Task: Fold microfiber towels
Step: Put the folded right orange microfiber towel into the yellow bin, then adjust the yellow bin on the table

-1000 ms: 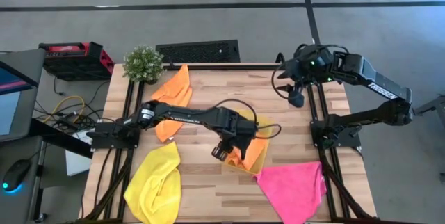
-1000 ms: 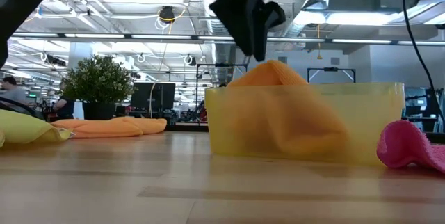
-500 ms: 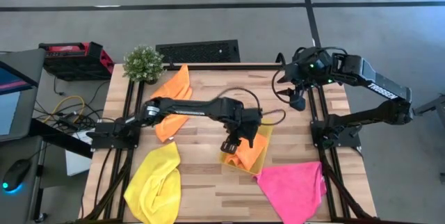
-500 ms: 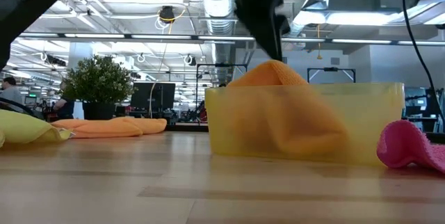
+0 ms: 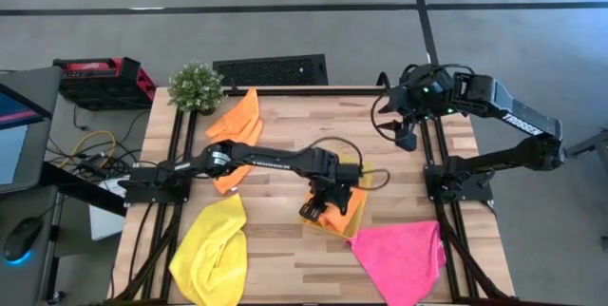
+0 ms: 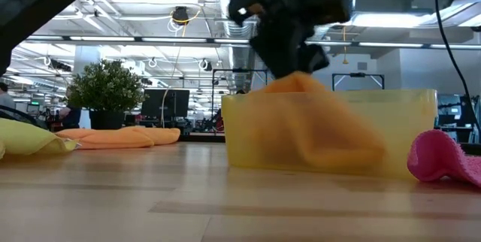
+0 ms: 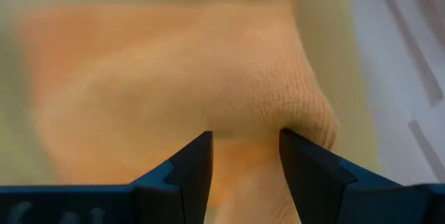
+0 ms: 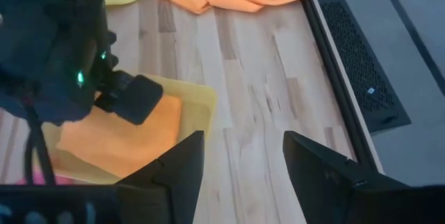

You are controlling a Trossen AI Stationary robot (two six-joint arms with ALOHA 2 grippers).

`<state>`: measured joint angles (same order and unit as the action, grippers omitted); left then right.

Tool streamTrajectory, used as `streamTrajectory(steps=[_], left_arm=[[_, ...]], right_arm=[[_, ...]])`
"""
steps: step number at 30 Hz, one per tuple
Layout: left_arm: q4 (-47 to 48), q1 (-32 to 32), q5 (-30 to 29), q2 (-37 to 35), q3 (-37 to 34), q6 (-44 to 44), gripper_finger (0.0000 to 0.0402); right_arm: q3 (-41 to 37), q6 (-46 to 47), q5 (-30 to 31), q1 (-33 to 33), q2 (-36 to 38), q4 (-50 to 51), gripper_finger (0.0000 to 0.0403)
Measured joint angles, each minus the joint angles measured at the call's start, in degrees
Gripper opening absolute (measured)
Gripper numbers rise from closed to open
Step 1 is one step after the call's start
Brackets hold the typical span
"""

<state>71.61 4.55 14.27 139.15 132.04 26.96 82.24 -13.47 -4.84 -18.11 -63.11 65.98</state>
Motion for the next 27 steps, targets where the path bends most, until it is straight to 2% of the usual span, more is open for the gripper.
streamTrajectory(steps=[10, 19, 23, 27], left_arm=[[2.97, -0.76, -1.64, 0.03, 2.85, -3.25, 0.0158], [4.78, -2.74, -8.79, -11.58, 2.52, -8.88, 0.0158], [5.59, -2.74, -14.8, -16.45, 2.63, -12.21, 0.0157], [6.51, -2.68, -17.78, -19.96, 2.52, -16.71, 0.0157]], right_arm=[[0.0, 0.0, 0.22, -0.02, 0.02, 0.02, 0.0221], [0.0, -0.38, -0.66, 1.02, -0.48, 1.67, 0.0221], [-0.02, -0.47, -1.55, 4.04, -4.34, 1.73, 0.0221], [0.0, -0.5, -2.47, 7.37, -10.53, 0.19, 0.0221]])
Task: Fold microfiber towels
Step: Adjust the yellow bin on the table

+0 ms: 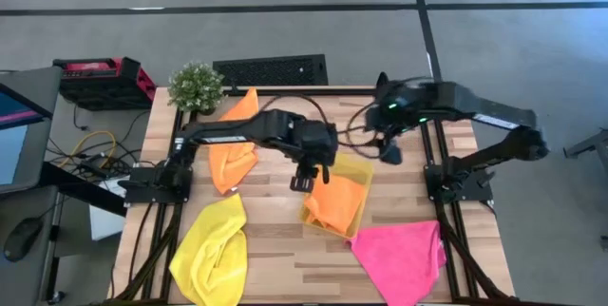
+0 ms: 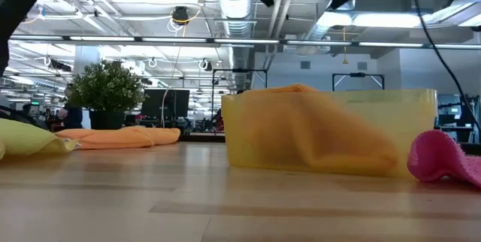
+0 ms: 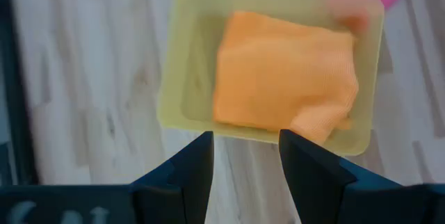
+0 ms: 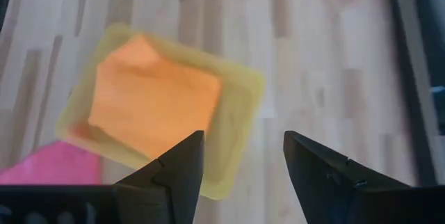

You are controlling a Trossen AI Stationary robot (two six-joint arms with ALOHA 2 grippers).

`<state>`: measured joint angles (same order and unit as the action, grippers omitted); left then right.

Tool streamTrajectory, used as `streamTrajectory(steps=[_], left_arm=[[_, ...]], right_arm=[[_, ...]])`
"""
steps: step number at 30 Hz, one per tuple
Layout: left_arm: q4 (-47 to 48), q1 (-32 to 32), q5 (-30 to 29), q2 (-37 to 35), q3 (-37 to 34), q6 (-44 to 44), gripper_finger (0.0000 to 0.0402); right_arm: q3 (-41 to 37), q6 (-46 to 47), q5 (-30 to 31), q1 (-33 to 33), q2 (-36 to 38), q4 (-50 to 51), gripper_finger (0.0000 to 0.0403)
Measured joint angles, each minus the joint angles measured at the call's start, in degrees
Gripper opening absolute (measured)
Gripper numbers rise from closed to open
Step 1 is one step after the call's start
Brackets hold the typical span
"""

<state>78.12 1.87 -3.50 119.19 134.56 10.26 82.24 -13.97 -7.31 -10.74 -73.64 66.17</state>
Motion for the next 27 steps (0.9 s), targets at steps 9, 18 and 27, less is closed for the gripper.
streamTrajectory(steps=[9, 18, 27], left_arm=[[5.24, 0.51, -7.63, -7.15, -0.04, -9.44, 0.0157], [7.5, 1.57, -12.29, -11.06, 0.0, -13.94, 0.0157], [8.79, 1.99, -13.72, -11.73, 0.02, -15.43, 0.0157]], right_arm=[[0.04, -2.59, -2.04, 3.94, -15.9, -2.22, 0.0221], [-0.04, -5.76, -1.7, 4.34, -28.67, -3.8, 0.0221], [0.05, -8.57, -1.45, 2.78, -34.75, -11.71, 0.0221]])
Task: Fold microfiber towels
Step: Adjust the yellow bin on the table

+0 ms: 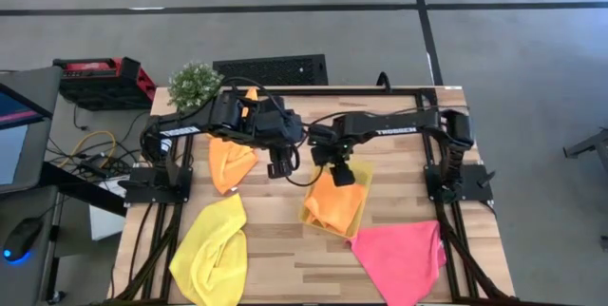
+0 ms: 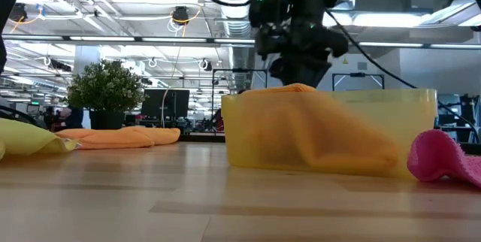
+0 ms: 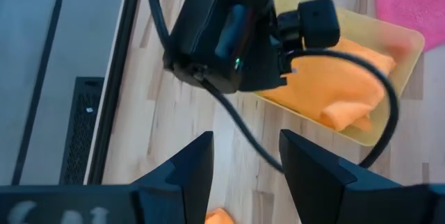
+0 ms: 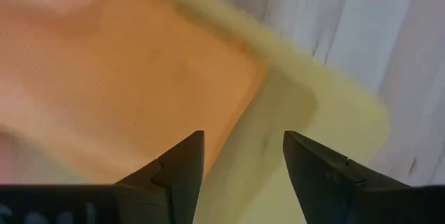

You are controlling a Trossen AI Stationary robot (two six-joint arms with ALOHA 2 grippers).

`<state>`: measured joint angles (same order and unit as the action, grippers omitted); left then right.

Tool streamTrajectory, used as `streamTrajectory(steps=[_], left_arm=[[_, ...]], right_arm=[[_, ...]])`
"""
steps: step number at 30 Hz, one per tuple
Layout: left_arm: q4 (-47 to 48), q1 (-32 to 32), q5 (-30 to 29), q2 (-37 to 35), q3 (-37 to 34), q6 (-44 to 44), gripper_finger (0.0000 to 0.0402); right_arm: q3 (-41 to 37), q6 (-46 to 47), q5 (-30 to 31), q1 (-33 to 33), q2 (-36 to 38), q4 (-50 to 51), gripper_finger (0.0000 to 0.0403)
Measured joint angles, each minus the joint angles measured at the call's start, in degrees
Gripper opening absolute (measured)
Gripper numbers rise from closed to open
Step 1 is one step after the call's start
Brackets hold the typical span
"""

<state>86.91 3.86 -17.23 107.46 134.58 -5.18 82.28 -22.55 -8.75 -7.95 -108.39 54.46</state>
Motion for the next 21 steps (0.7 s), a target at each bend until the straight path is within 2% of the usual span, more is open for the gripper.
streamTrajectory(steps=[7, 14, 21], left_arm=[[0.78, 0.0, -0.05, 0.0, 0.0, -0.08, 0.0157], [2.11, -0.02, -0.09, 0.02, 0.0, -0.14, 0.0157], [2.63, -0.02, -0.16, 0.04, 0.0, -0.25, 0.0157]], right_arm=[[-0.05, -0.06, 2.19, -1.95, -5.21, -3.77, 0.0221], [-0.09, -0.27, 3.42, -4.13, -4.81, -7.5, 0.0221], [-0.05, 0.51, 11.97, -7.91, -4.35, -11.31, 0.0221]])
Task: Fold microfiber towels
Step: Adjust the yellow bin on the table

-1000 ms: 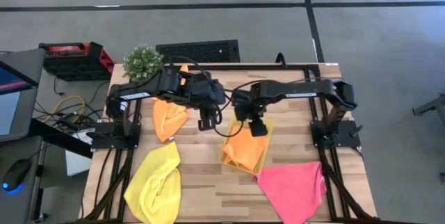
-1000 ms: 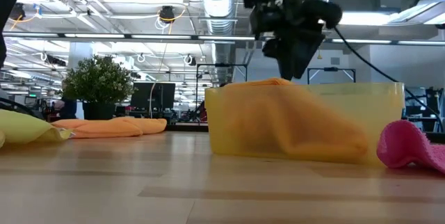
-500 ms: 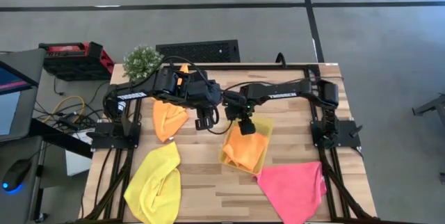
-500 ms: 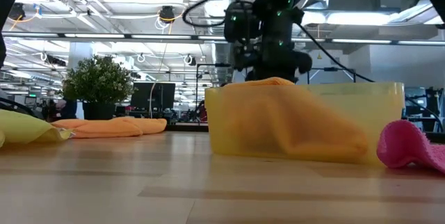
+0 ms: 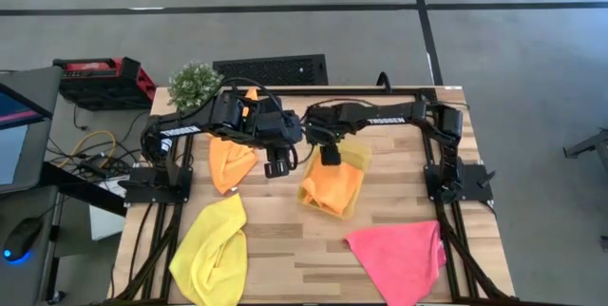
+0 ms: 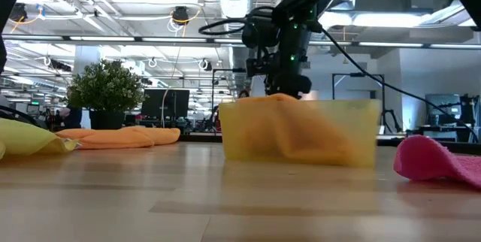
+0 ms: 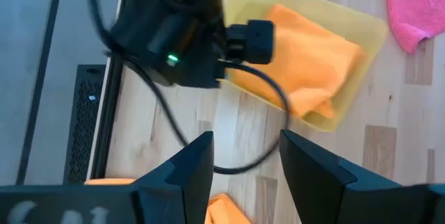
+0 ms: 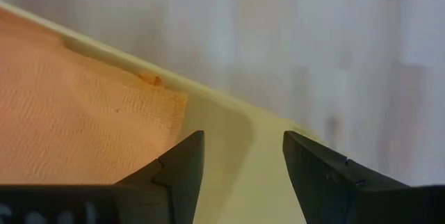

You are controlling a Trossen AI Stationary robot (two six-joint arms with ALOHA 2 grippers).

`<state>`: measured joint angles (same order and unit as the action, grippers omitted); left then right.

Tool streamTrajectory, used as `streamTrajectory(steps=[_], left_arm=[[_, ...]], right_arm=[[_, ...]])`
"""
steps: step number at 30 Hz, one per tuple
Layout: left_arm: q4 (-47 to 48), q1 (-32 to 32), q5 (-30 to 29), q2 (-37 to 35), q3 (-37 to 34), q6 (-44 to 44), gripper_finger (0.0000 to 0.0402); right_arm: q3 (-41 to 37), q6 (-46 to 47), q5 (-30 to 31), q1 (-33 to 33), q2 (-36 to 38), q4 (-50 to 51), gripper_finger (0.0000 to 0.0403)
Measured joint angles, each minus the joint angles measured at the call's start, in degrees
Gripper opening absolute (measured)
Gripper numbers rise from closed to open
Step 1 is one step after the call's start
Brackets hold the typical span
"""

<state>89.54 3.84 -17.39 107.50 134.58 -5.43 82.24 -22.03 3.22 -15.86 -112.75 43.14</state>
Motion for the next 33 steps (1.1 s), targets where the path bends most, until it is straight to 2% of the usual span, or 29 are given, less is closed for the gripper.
streamTrajectory(steps=[8, 13, 17, 20, 25, 30, 33], left_arm=[[0.5, 0.0, 0.0, 0.02, 0.0, -1.7, 0.0157], [0.36, 0.02, 0.13, 0.02, -0.35, -4.49, 0.0157], [0.46, 0.04, 0.3, 0.02, -3.28, -9.35, 0.0157], [0.47, 0.02, 1.14, 0.02, -7.23, -15.38, 0.0157], [-3.56, -0.16, 2.12, 0.09, -15.67, -17.81, 0.0157], [-7.78, -1.26, 3.59, 0.09, -27.03, -21.32, 0.0157], [-11.93, -1.46, 7.04, 0.09, -32.49, -22.11, 0.0157]], right_arm=[[0.0, 1.06, 1.55, -3.65, 1.95, 0.52, 0.0221], [1.03, 2.36, 1.34, -3.5, 10.73, 3.9, 0.0221], [1.04, 4.06, 1.36, -4.79, 18.01, 7.81, 0.0221], [0.21, 5.56, 1.38, -7.27, 21.92, 11.4, 0.0221], [-0.23, 9.25, 1.37, -13.4, 24.57, 16.95, 0.0221], [-0.24, 9.73, 1.38, -18.71, 22.07, 20.75, 0.0221], [-0.24, 8.58, 1.16, -20.31, 18.87, 21.42, 0.0221]])
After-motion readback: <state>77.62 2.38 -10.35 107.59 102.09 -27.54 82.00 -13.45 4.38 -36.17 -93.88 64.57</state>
